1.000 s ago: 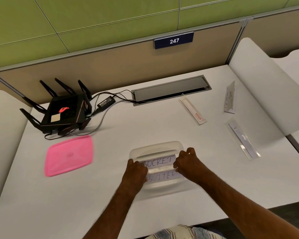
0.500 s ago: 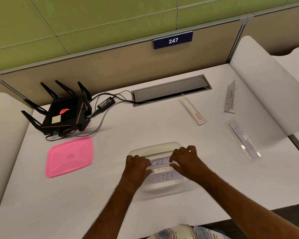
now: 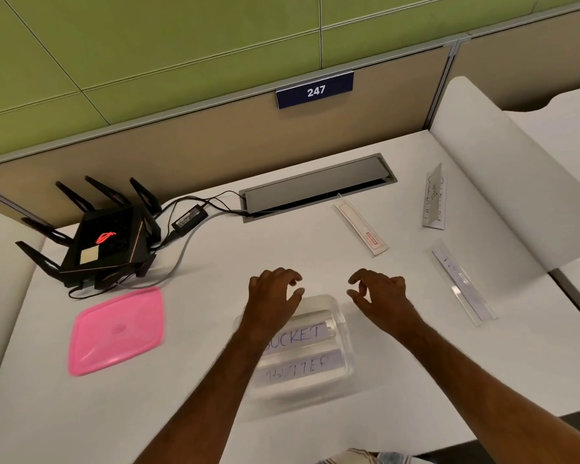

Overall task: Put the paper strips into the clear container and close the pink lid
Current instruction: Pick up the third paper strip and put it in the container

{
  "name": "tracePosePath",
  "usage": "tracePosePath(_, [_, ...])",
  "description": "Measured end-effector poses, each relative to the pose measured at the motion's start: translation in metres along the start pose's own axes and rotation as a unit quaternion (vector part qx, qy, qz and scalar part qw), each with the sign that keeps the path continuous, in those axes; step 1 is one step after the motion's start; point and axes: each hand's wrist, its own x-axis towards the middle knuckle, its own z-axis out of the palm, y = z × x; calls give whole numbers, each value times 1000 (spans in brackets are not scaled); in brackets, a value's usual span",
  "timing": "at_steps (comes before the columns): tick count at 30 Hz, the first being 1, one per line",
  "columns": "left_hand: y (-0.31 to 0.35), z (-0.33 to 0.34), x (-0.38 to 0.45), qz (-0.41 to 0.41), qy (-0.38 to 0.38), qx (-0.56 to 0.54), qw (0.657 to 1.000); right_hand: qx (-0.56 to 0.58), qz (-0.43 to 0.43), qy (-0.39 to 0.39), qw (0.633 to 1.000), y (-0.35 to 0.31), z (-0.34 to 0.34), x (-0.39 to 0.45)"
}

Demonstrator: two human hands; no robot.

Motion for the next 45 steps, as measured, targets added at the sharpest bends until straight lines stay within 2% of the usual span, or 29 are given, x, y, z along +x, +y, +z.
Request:
tracePosePath(10, [22, 9, 101, 34, -53, 0, 998, 13, 86, 21, 996, 46, -18, 36])
tracePosePath(21, [37, 41, 192, -28, -158, -63, 985, 28, 148, 30, 988, 84, -13, 80])
tracePosePath(29, [35, 74, 238, -60, -217, -72, 972, 1, 143, 22, 990, 93, -6, 100])
tracePosePath(45, [45, 97, 283, -69, -209, -92, 971, -47, 150, -59, 986, 90, -1, 109])
